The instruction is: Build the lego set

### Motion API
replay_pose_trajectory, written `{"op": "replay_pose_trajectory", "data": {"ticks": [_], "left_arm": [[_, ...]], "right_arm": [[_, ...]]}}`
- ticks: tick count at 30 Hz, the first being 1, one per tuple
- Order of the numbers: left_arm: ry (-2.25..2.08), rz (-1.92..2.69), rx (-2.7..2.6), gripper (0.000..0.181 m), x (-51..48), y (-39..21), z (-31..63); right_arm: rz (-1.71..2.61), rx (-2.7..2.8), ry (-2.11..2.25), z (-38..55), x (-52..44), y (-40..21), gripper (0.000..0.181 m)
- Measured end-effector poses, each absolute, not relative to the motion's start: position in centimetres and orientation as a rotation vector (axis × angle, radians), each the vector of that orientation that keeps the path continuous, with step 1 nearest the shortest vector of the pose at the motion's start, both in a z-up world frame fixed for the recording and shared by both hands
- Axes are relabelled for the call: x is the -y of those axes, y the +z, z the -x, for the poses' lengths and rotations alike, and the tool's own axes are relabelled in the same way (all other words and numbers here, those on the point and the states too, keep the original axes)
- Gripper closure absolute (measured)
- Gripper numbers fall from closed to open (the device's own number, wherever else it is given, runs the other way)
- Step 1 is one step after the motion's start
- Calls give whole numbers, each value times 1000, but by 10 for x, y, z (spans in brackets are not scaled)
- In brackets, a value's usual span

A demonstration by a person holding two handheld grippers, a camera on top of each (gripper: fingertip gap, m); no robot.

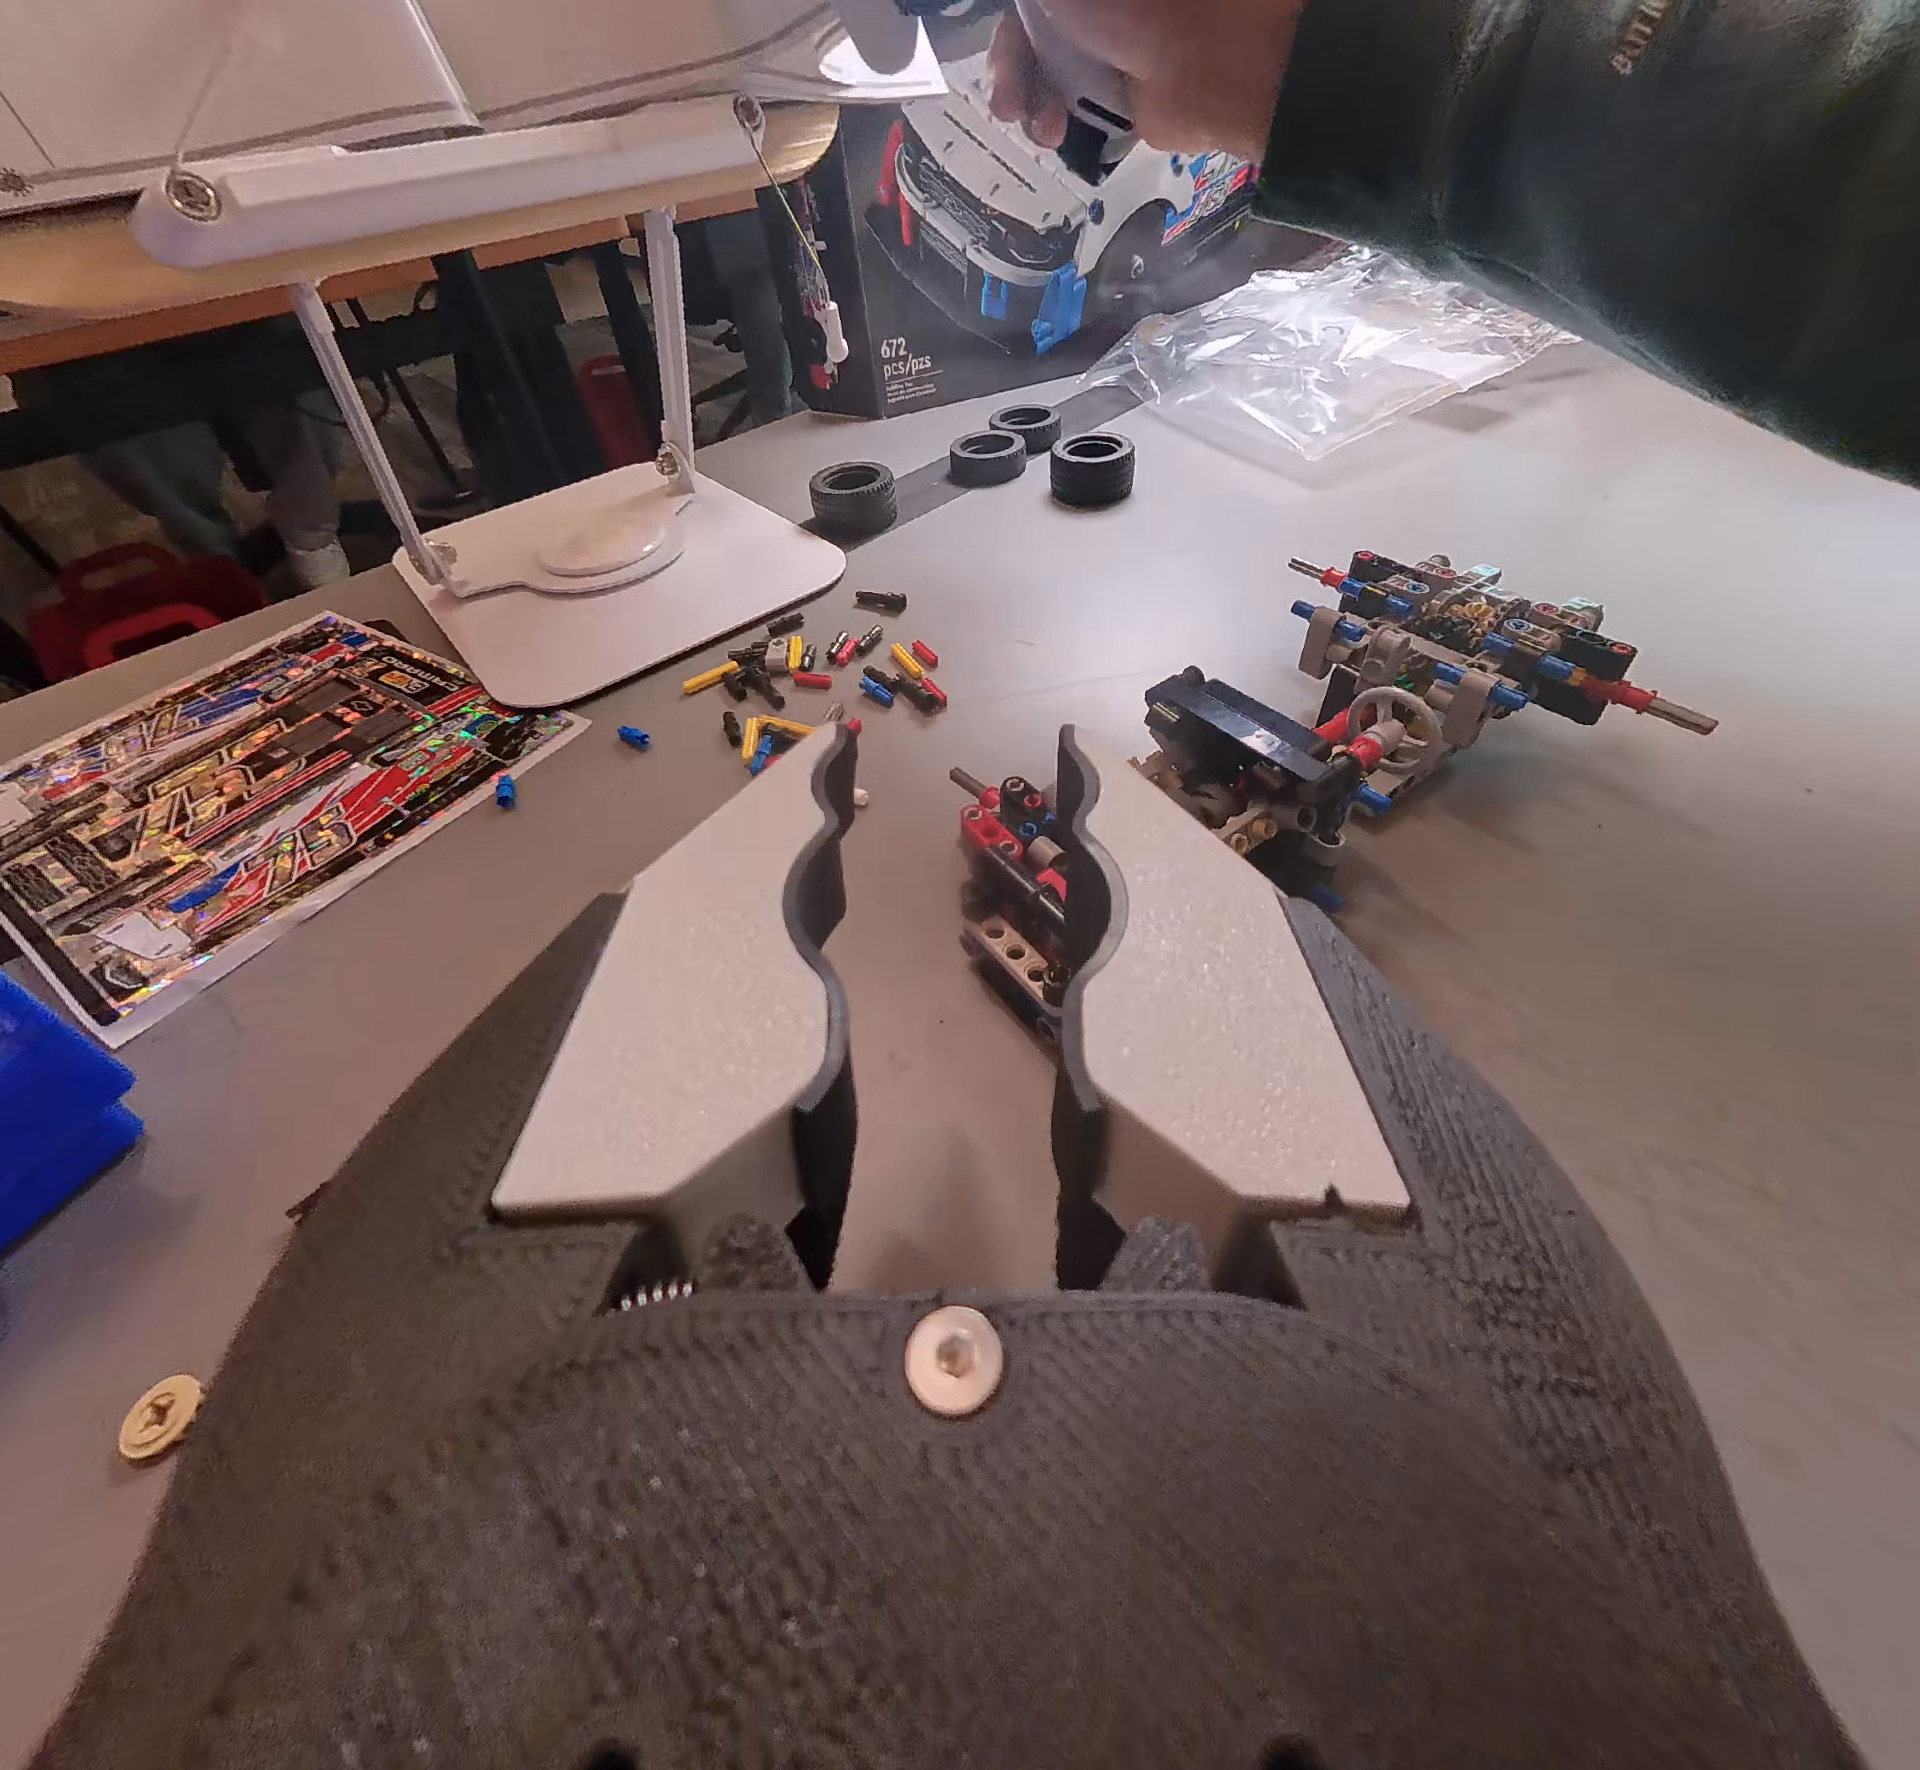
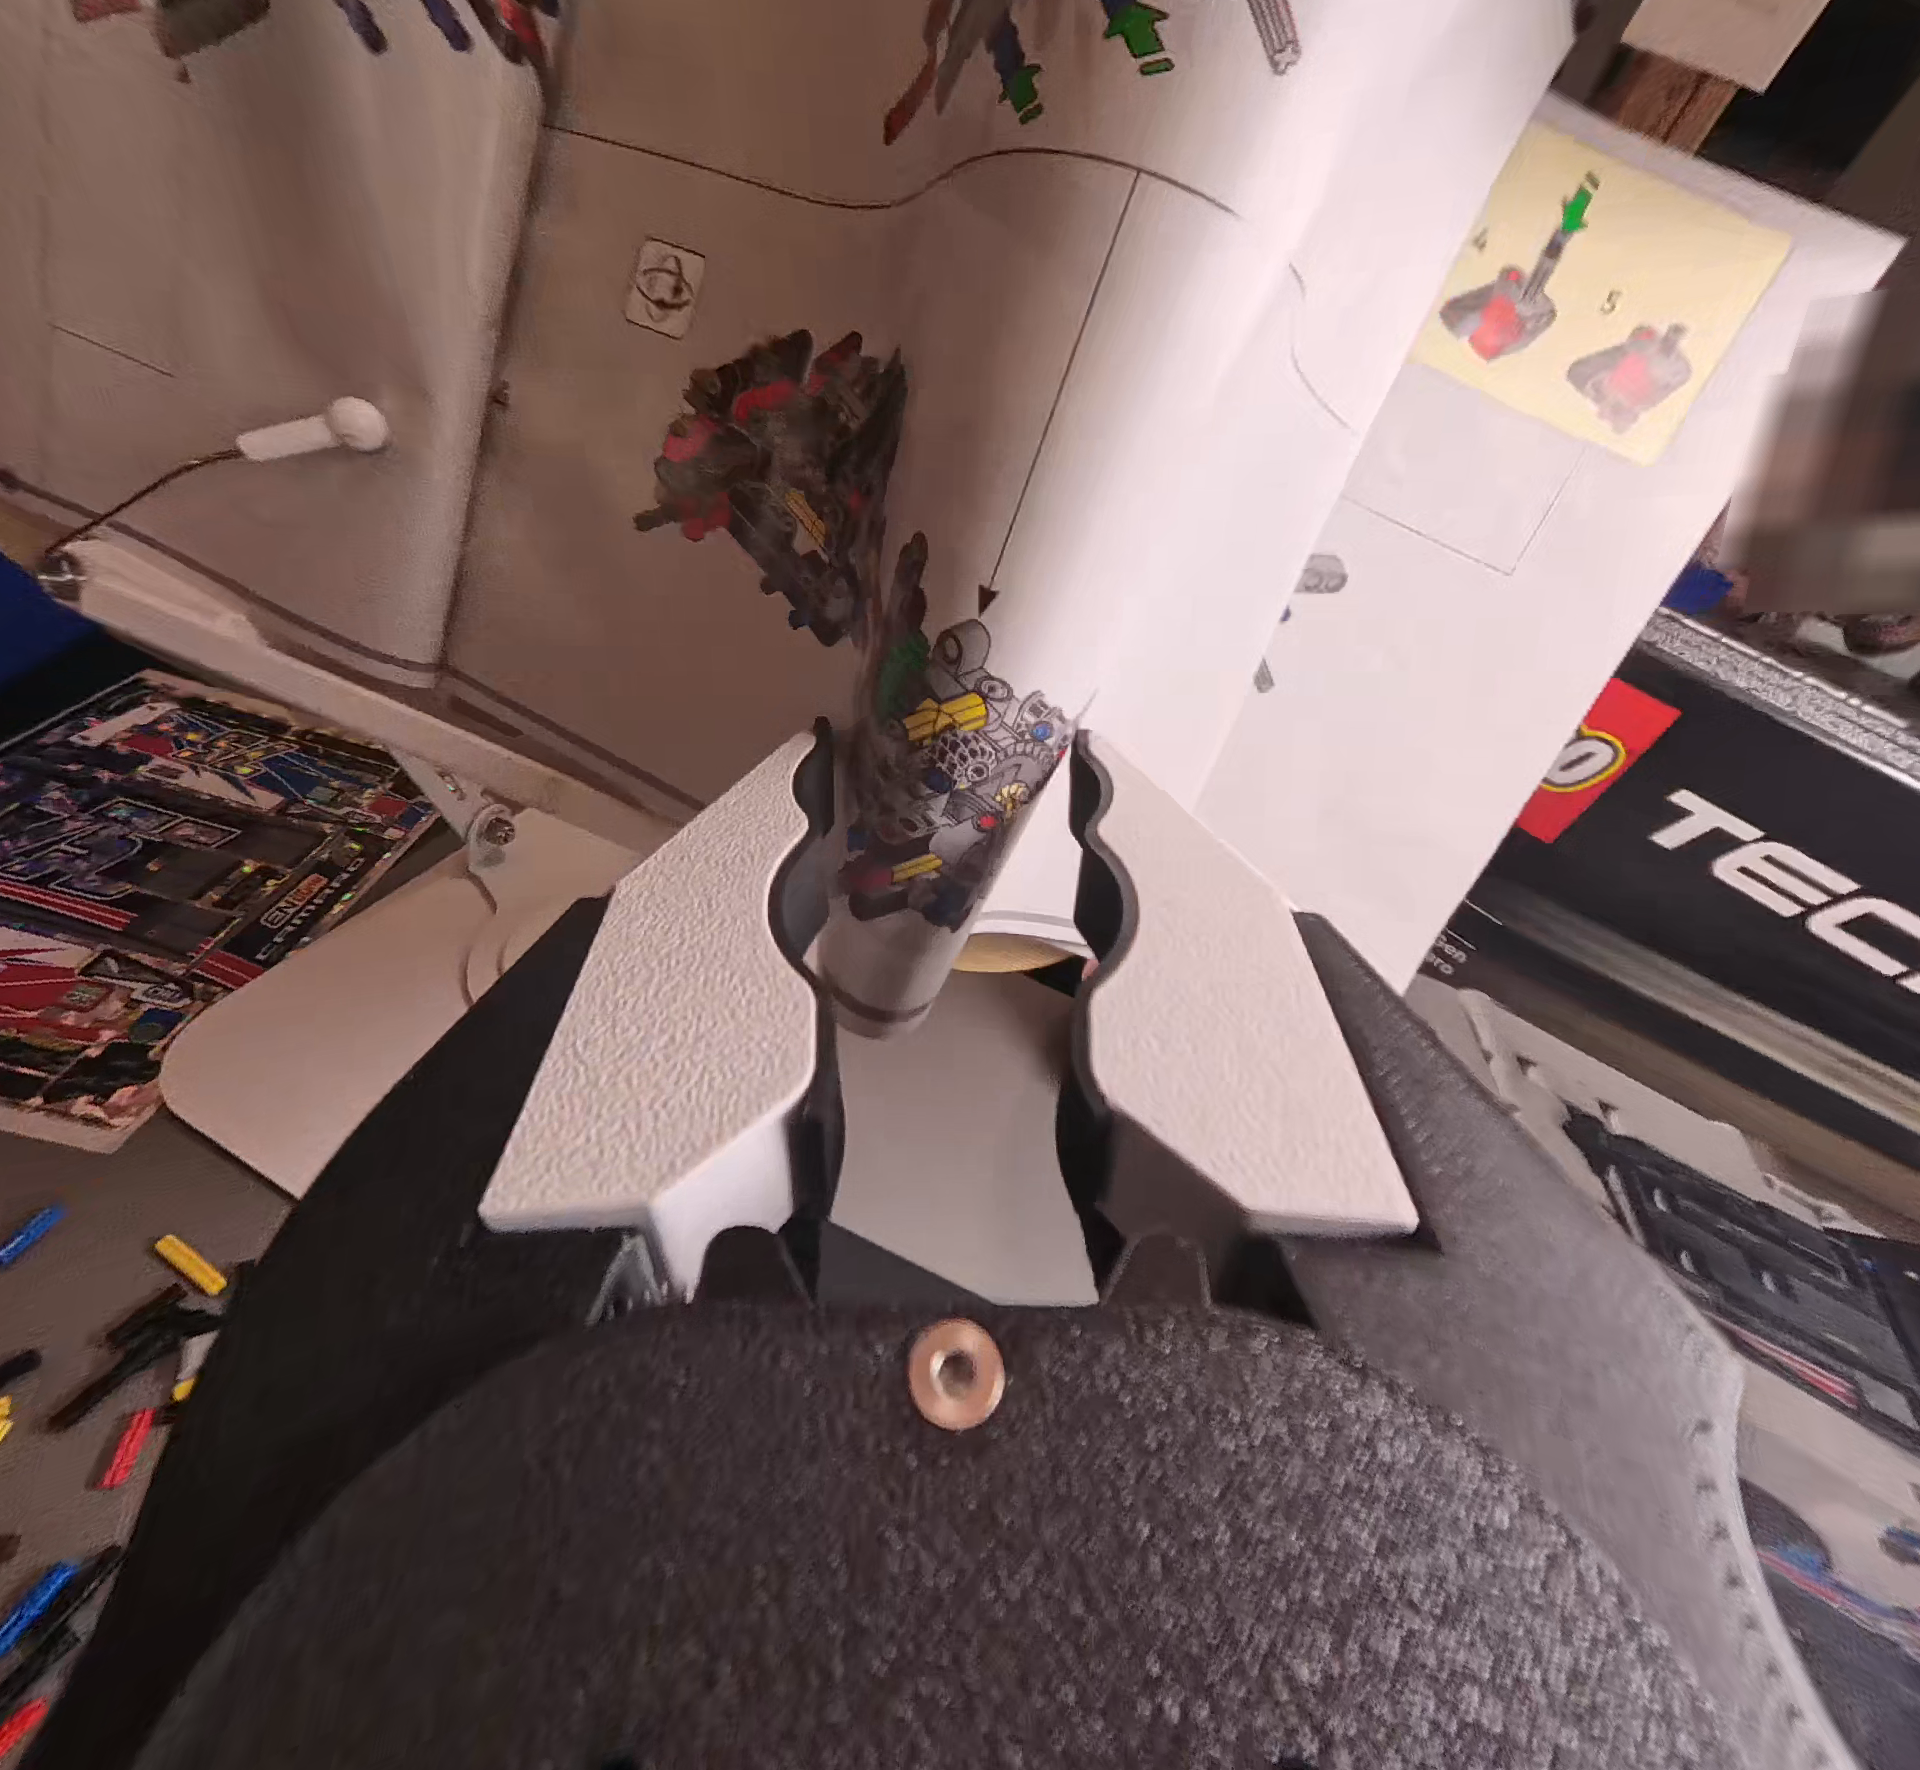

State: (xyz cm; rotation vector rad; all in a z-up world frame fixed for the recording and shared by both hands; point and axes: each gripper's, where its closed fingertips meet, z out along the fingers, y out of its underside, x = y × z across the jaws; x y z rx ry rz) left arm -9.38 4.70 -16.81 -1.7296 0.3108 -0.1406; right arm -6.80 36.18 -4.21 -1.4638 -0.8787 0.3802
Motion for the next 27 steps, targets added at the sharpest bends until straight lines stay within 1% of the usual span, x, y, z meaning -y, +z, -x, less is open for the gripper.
{"op": "replay_pose_trajectory", "data": {"ticks": [2,4,6,8,12,15,16,17,21,22,23,26,27], "left_arm": [[-140,1711,-306,142,-50,-161,95],[-145,1672,-294,136,-58,-144,99],[-191,1628,-287,123,-73,-116,100],[-240,1589,-264,113,-96,-81,103],[-339,1525,-178,109,-161,-8,118],[-528,1540,-58,109,-212,16,132],[-619,1555,-28,111,-224,17,132],[-679,1575,2,118,-235,15,134],[-686,1586,15,157,-248,6,142],[-672,1580,4,164,-246,4,145],[-653,1574,-1,169,-243,2,149],[-668,1532,14,174,-233,1,169],[-676,1518,31,175,-229,2,178]], "right_arm": [[1386,910,386,68,-347,-36,142],[1298,936,393,70,-329,-29,146],[1216,980,400,76,-309,-25,153],[1140,1038,395,87,-290,-24,157],[1031,1139,330,109,-263,-28,159],[1005,1173,308,120,-253,-35,158],[1006,1178,309,123,-252,-38,156],[1004,1189,316,126,-249,-41,155],[936,1307,350,133,-230,-55,149],[916,1361,379,133,-222,-61,147],[893,1406,430,132,-212,-65,145],[850,1435,640,119,-189,-58,141],[852,1408,711,113,-186,-51,136]]}}
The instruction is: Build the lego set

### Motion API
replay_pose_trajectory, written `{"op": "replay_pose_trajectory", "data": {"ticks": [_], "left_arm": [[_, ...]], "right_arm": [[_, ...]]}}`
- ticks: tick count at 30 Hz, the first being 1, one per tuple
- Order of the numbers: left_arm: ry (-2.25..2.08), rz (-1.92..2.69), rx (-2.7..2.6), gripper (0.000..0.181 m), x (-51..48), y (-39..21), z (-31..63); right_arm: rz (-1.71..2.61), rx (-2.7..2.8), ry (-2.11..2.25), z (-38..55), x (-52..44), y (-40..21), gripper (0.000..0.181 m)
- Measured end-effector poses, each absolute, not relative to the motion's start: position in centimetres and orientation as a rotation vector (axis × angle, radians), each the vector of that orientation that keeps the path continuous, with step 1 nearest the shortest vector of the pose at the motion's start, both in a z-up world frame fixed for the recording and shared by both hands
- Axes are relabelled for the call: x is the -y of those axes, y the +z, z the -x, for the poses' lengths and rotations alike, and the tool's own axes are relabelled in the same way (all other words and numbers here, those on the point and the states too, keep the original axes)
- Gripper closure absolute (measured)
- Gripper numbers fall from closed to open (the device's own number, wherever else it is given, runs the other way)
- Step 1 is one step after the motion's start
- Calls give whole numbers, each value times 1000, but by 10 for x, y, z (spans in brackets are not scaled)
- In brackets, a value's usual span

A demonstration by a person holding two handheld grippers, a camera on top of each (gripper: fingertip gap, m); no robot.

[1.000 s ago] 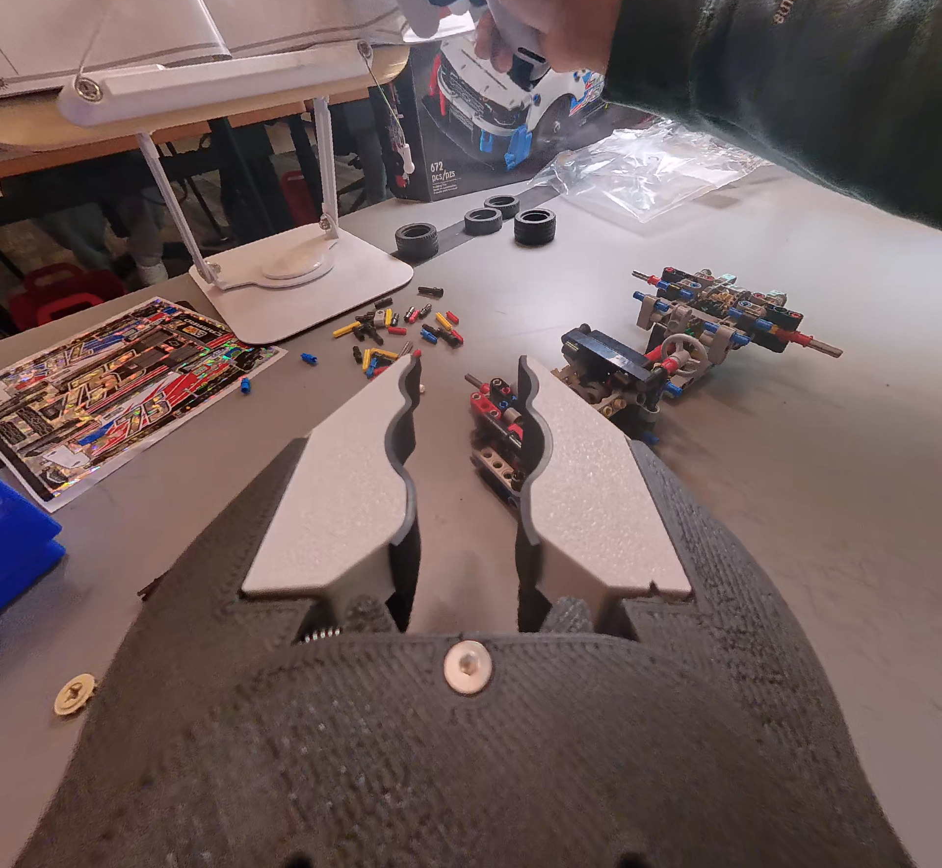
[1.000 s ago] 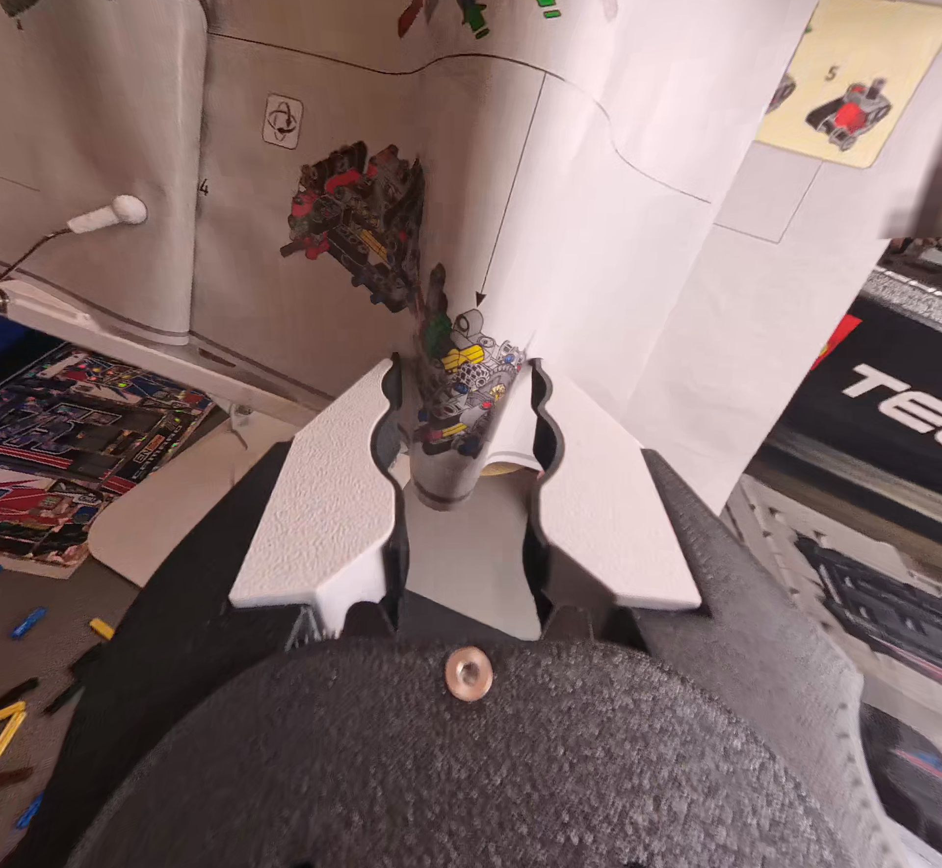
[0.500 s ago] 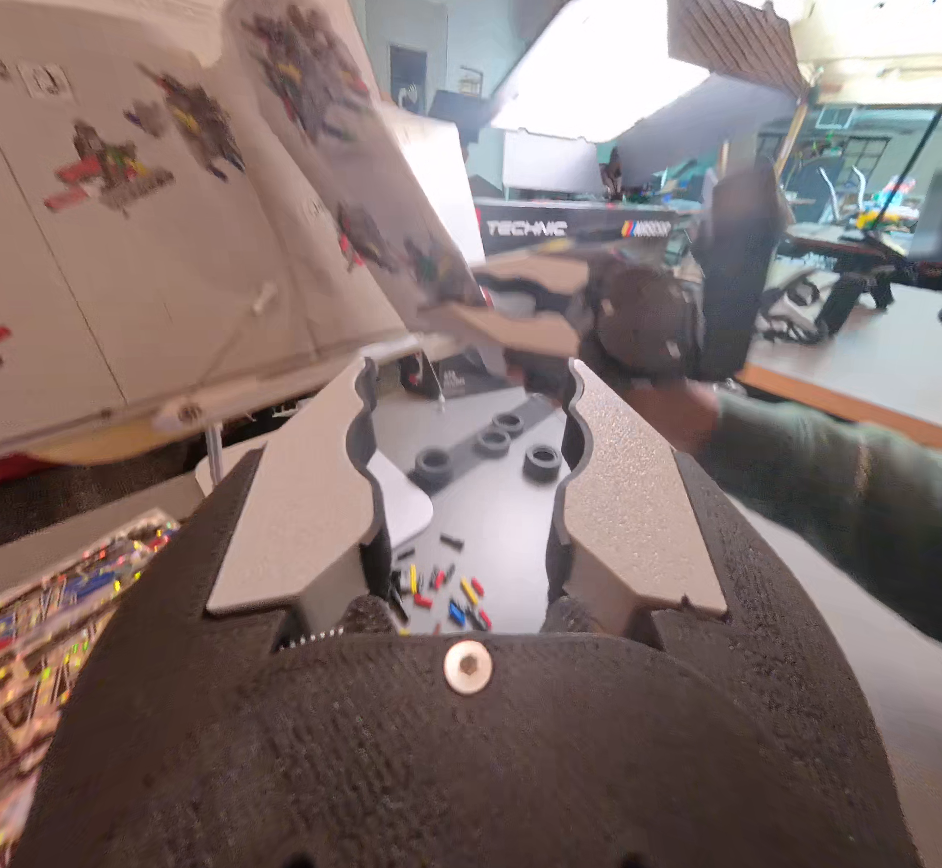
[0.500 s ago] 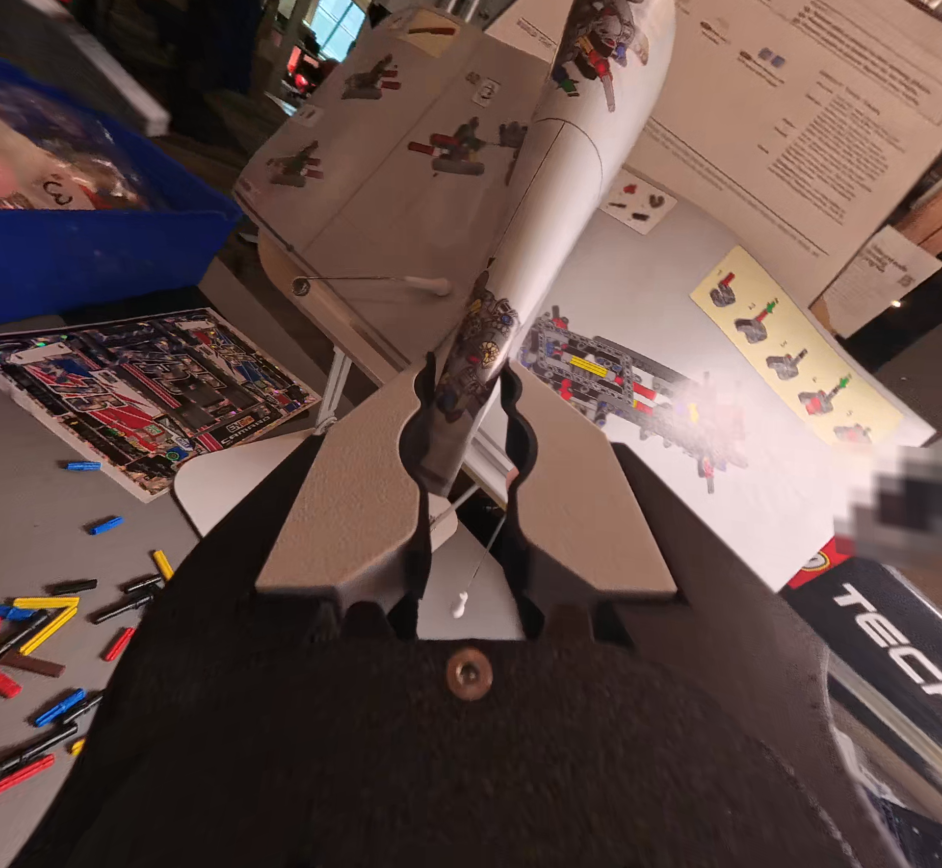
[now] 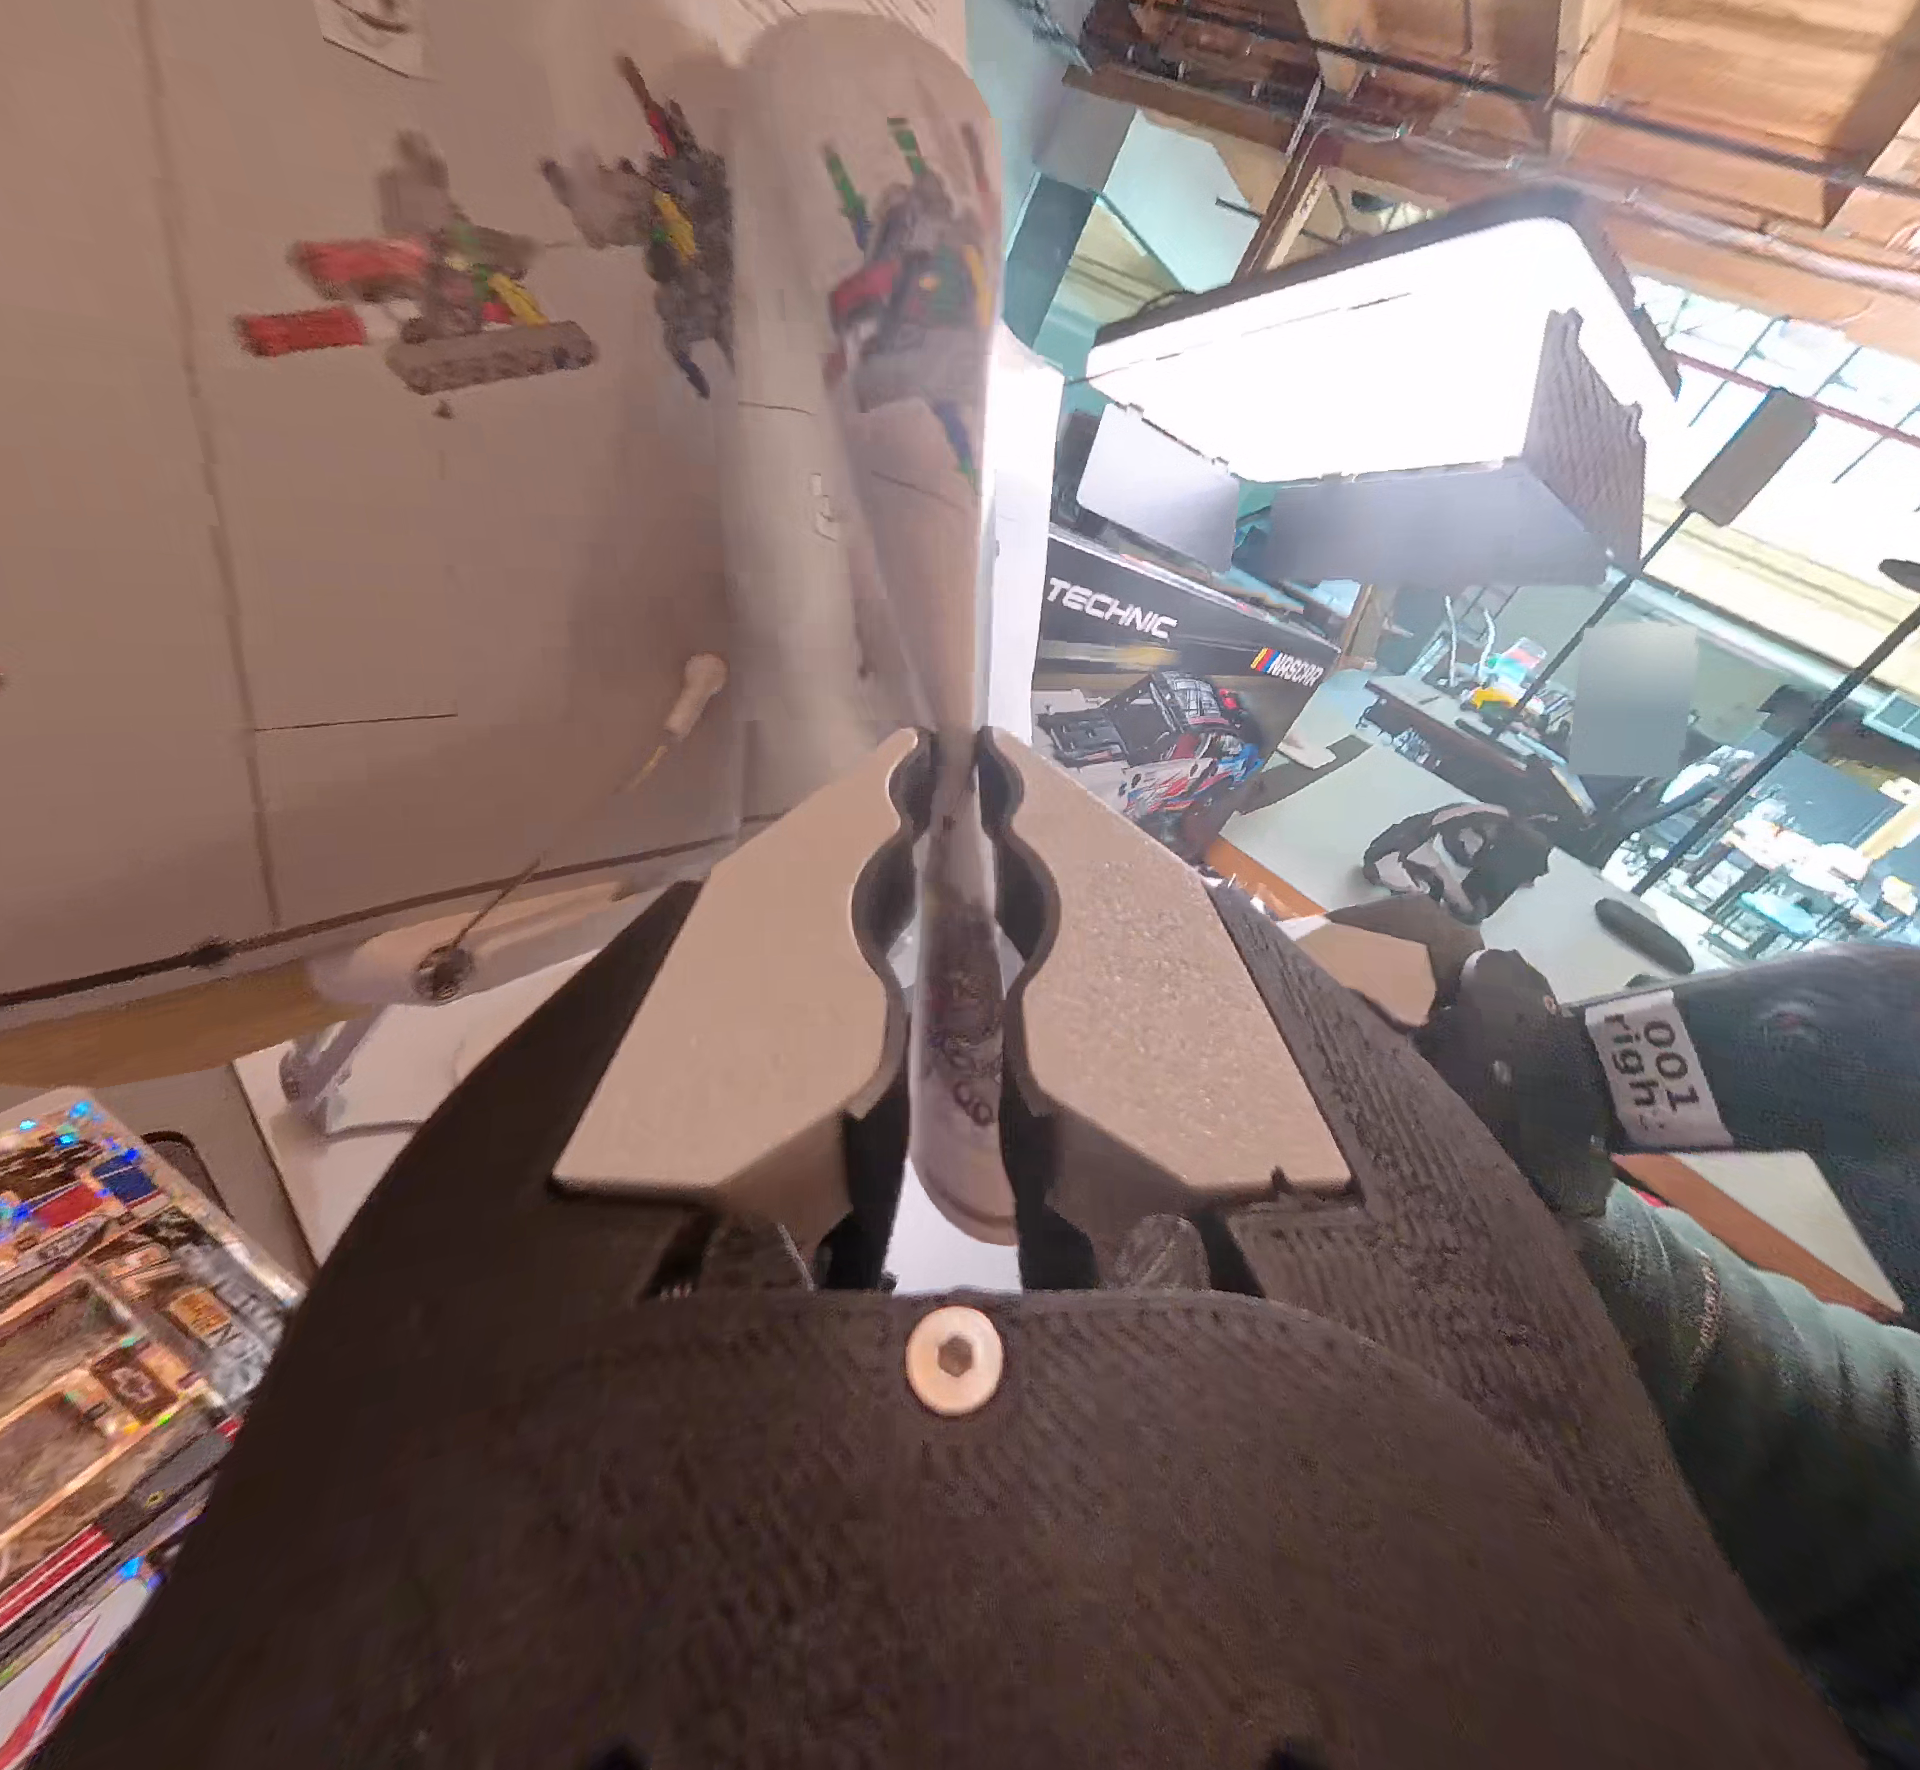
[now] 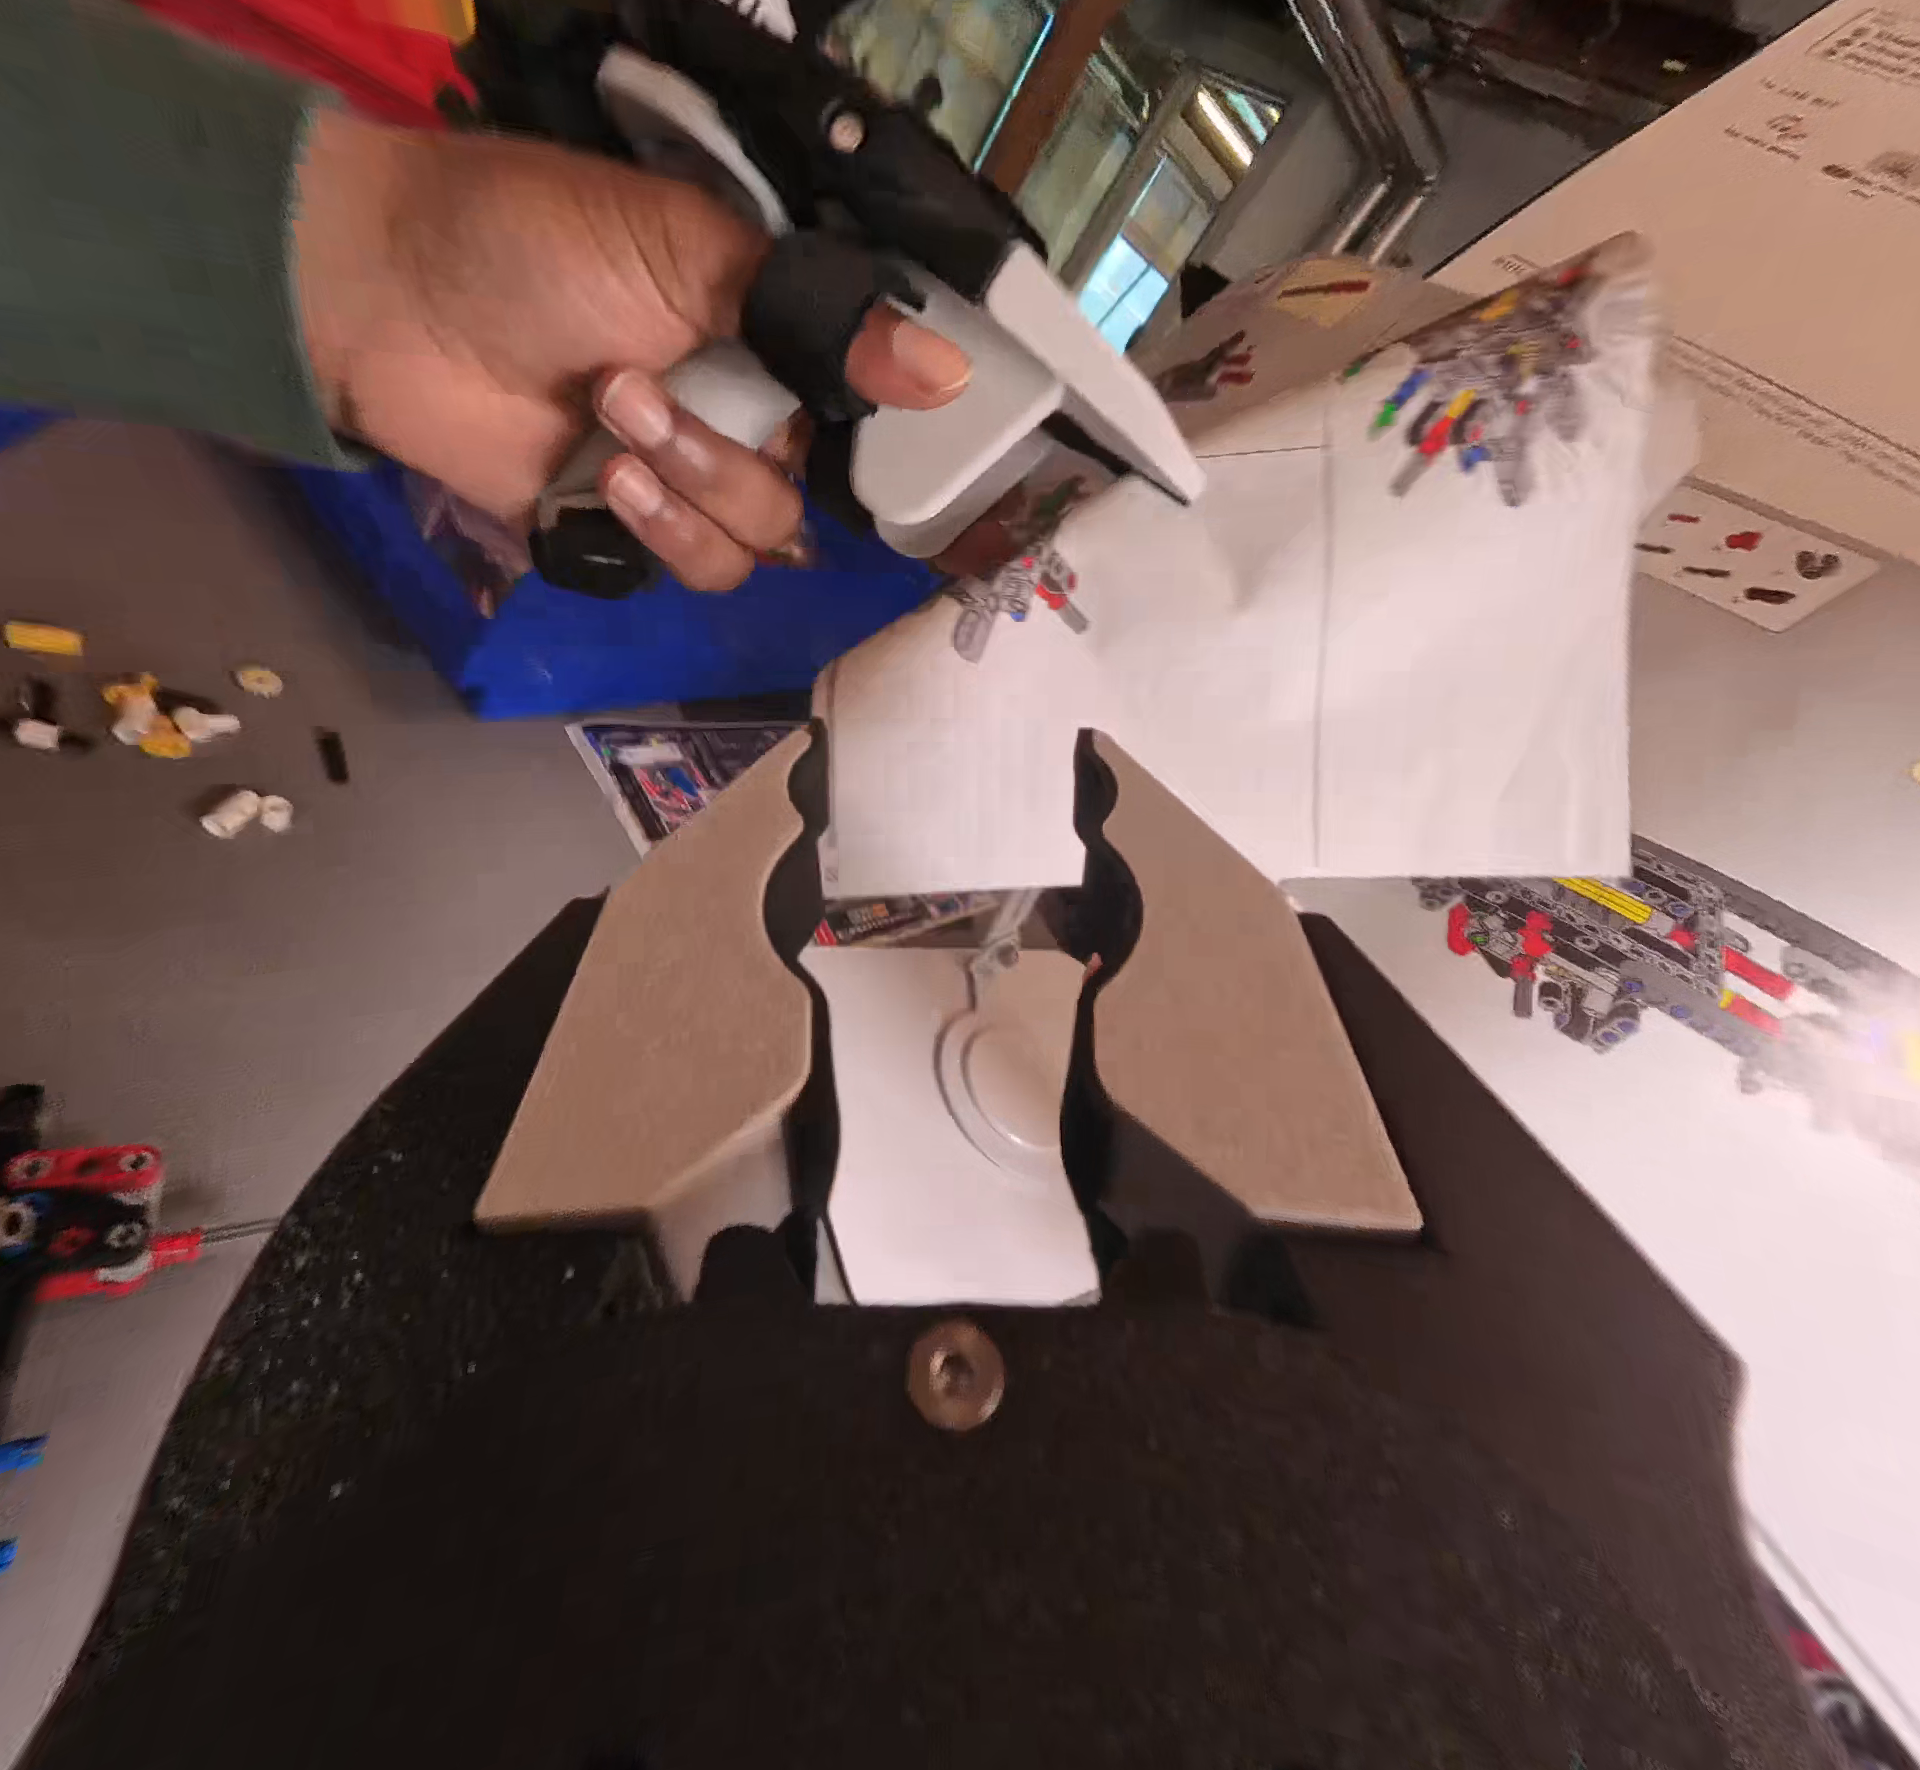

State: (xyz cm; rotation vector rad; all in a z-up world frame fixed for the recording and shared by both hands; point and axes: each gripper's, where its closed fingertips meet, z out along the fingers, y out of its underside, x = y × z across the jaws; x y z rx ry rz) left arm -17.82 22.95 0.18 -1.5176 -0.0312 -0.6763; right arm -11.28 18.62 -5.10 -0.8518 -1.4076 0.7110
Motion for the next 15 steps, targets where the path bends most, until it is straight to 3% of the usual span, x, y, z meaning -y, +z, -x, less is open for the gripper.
{"op": "replay_pose_trajectory", "data": {"ticks": [5,9,10,12,15], "left_arm": [[-745,1483,86,175,-218,-2,212],[-829,1437,91,173,-211,0,214],[-836,1437,90,173,-210,-1,214],[-828,1449,63,166,-206,-2,212],[-776,1444,-59,134,-187,4,205]], "right_arm": [[1038,1141,943,95,-230,-19,125],[1313,1094,1239,124,-249,-33,94],[1326,1101,1321,133,-242,-32,99],[1236,1140,1428,146,-219,-18,134],[1106,1204,1370,165,-190,3,154]]}}
